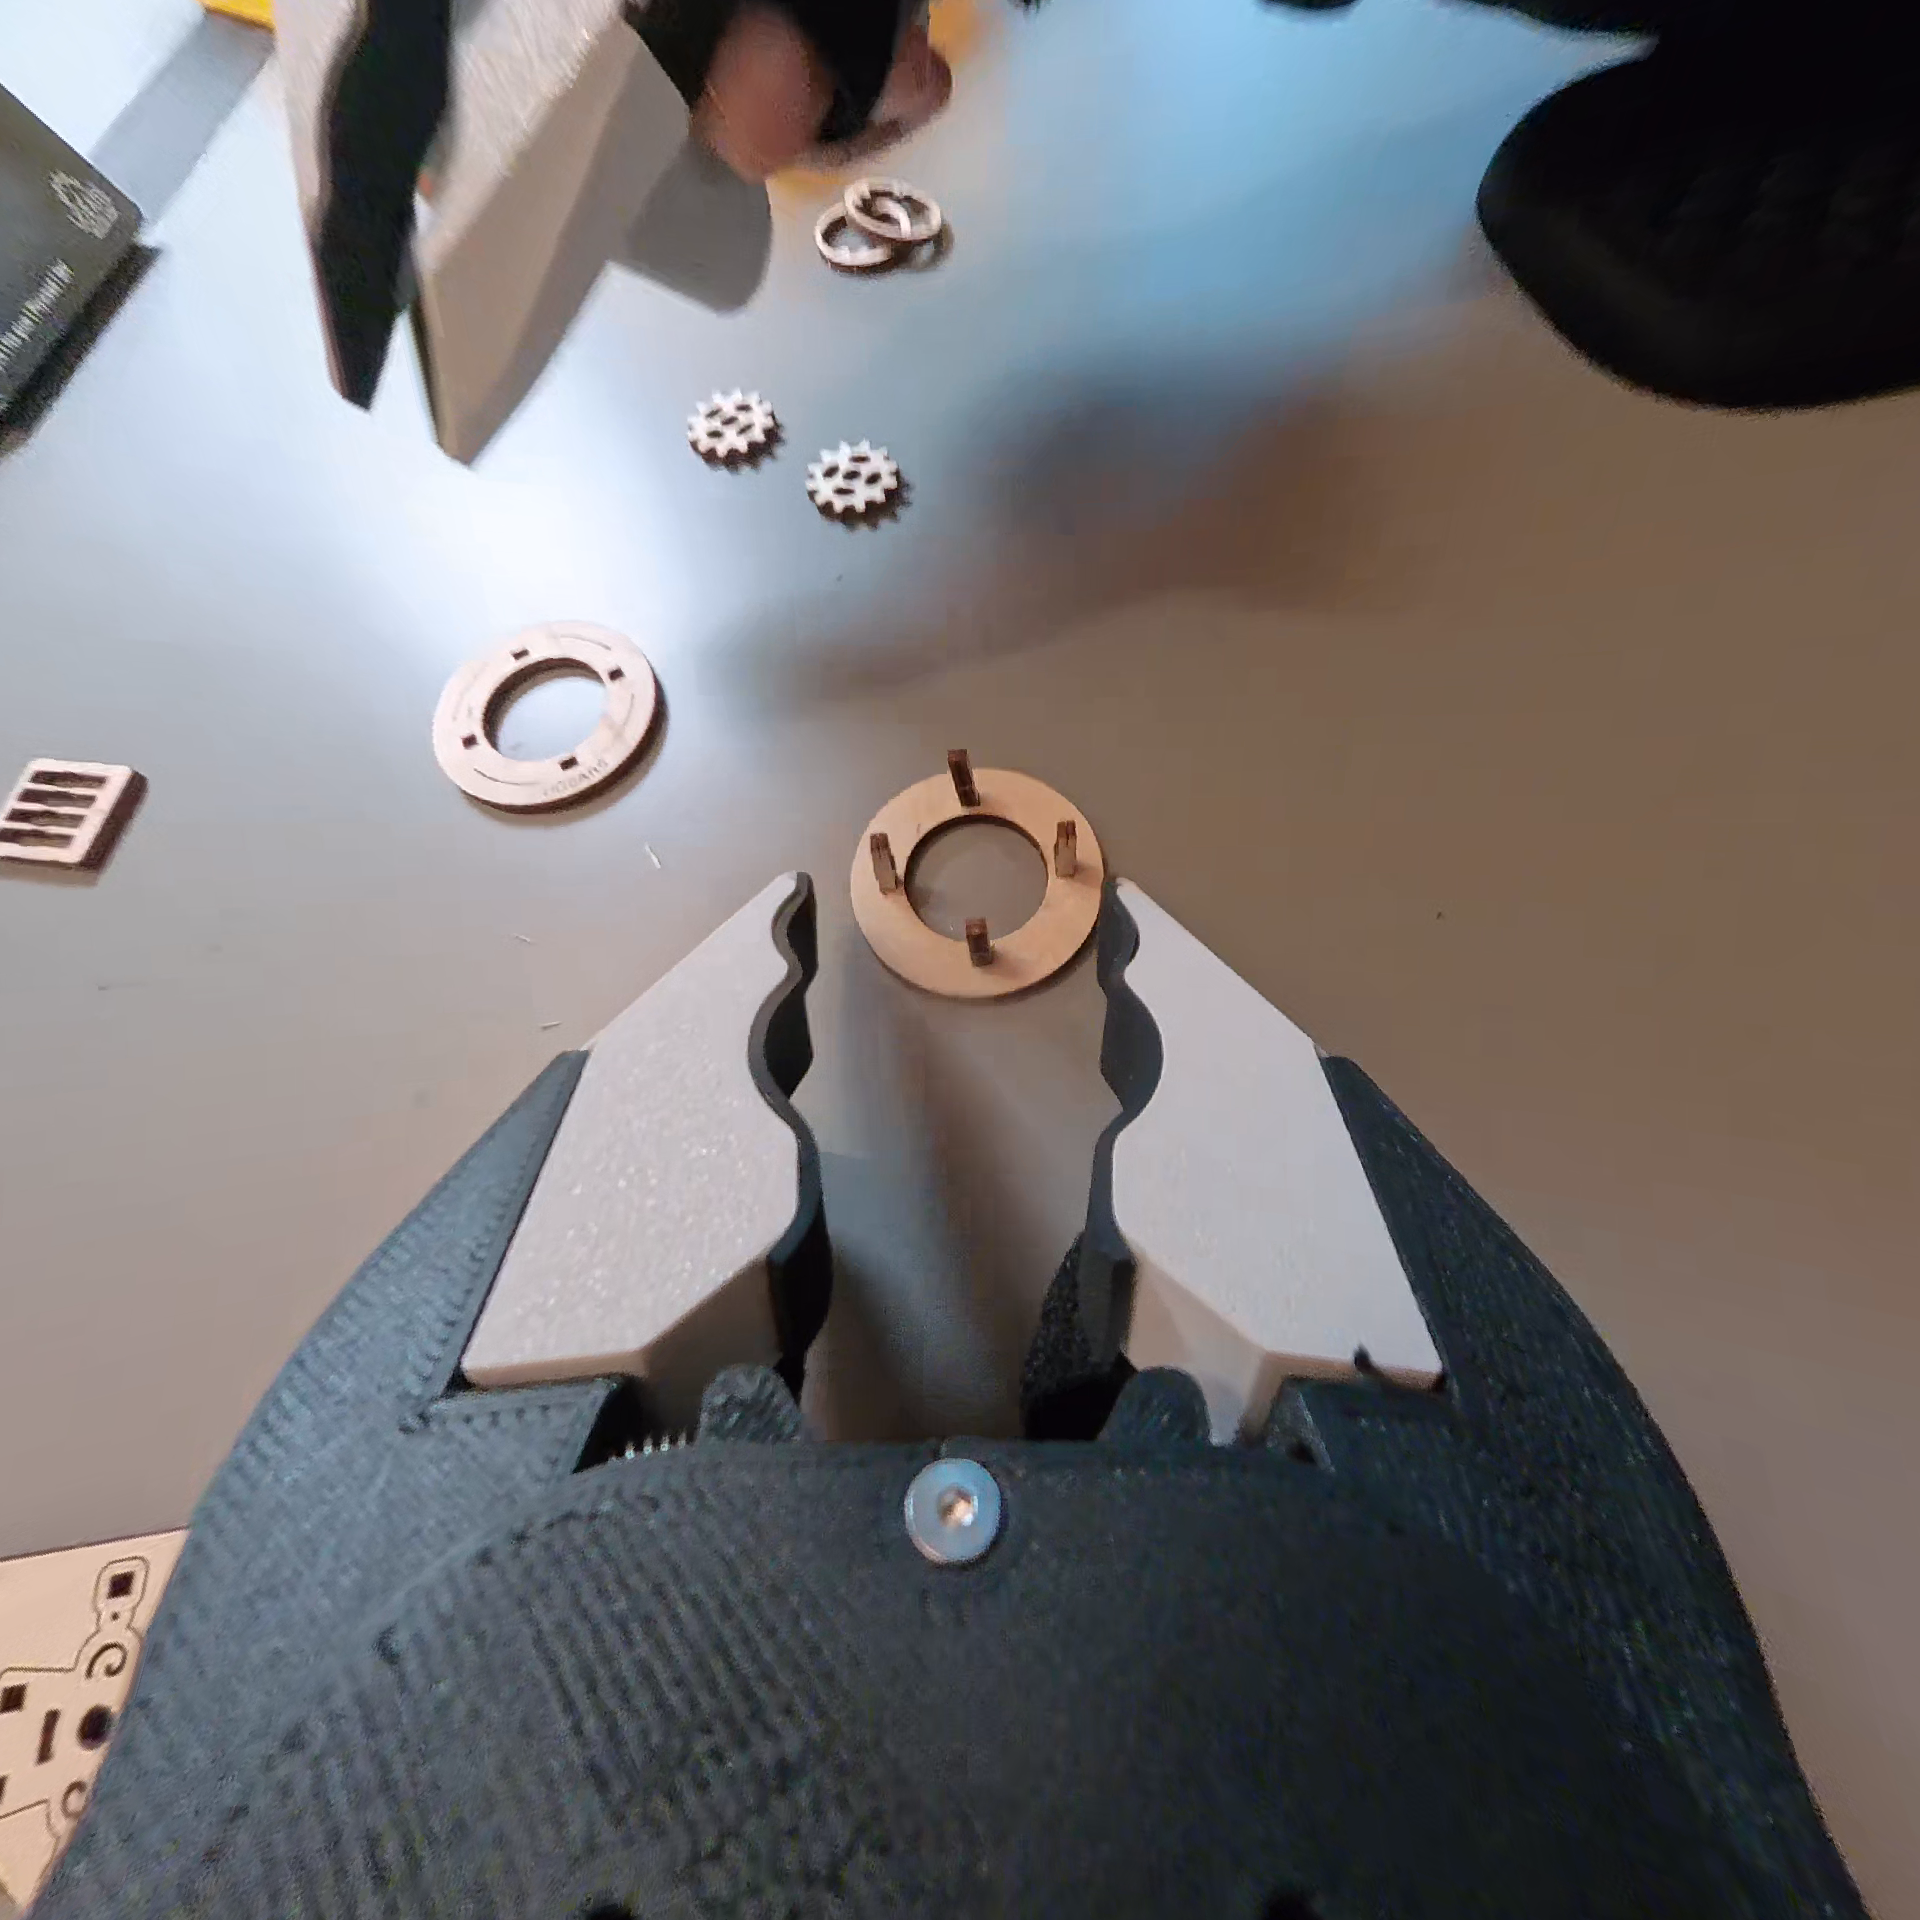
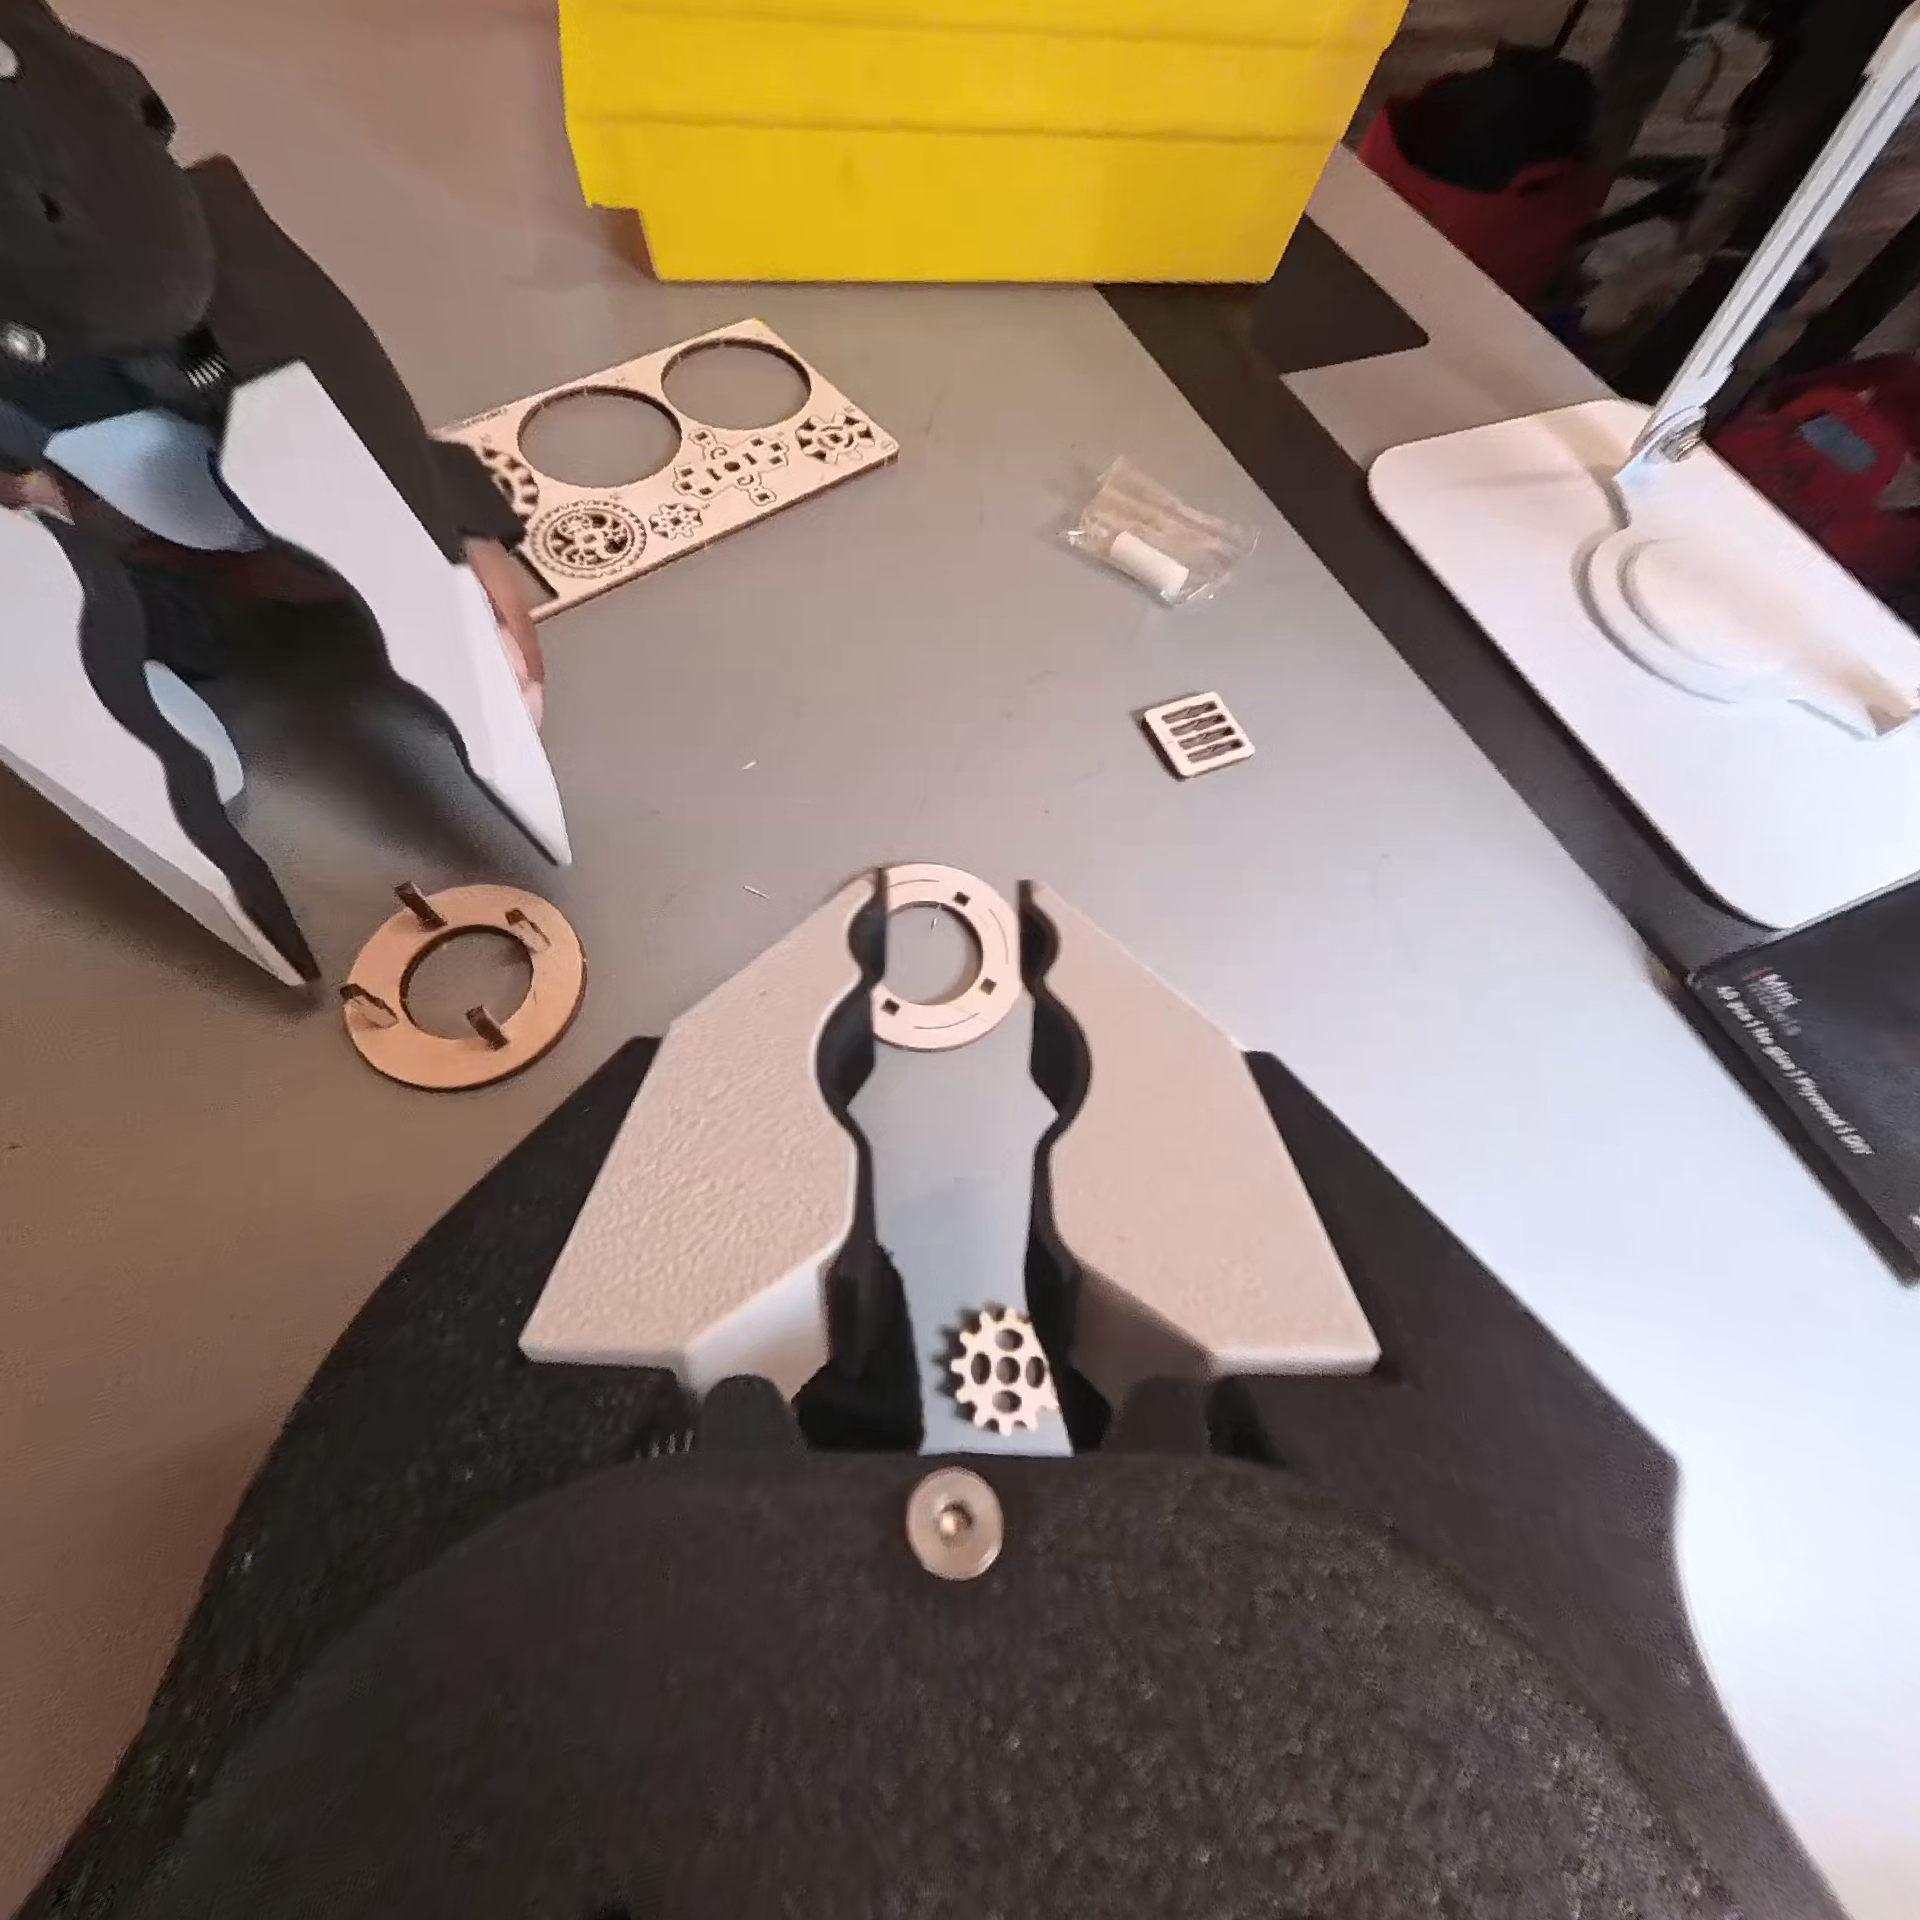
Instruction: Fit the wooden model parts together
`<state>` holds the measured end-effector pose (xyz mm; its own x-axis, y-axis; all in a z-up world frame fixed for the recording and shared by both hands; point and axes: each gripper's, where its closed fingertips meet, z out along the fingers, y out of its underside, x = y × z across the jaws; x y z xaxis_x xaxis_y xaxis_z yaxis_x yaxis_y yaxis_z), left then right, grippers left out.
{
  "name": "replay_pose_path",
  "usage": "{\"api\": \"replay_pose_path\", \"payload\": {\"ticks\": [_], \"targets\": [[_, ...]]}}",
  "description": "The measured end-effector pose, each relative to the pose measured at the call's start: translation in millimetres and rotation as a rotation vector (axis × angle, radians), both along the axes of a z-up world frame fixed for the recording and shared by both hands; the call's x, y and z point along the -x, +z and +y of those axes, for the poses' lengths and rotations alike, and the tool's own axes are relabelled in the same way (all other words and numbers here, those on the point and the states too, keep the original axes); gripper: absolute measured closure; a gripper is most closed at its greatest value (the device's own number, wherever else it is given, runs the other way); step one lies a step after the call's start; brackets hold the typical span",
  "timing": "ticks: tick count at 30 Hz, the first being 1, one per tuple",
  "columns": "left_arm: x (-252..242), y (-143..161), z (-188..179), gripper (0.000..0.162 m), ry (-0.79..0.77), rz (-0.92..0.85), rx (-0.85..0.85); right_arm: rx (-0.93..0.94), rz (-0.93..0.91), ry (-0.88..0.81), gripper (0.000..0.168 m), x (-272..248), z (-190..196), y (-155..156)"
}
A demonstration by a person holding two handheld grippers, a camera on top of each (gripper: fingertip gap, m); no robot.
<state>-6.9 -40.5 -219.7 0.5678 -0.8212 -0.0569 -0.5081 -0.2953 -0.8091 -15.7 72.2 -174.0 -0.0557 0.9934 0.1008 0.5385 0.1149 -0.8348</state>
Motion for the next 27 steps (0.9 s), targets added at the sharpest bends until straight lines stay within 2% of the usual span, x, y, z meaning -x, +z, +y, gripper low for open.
{"api": "replay_pose_path", "payload": {"ticks": [4,6,11,16,27], "targets": [[3.6,18.7,1.8,0.106,0.061,-0.086,-0.006,0.012,-0.113,0.008,0.113,0.3,1.6,-14.2],[6.3,28.7,2.2,0.105,0.112,-0.123,-0.015,0.009,-0.186,0.025,0.106,-0.7,0.7,-23.4],[8.4,47.5,-1.5,0.106,0.257,-0.225,-0.011,0.013,-0.288,0.057,0.105,1.9,0.5,-37.4],[9.2,39.2,-5.6,0.107,0.376,-0.253,0.006,0.037,-0.354,0.083,0.104,5.4,-1.8,-44.6],[22.4,37.2,-3.7,0.111,0.384,-0.231,-0.124,0.035,-0.419,0.116,0.107,13.1,-4.0,-54.2]]}}
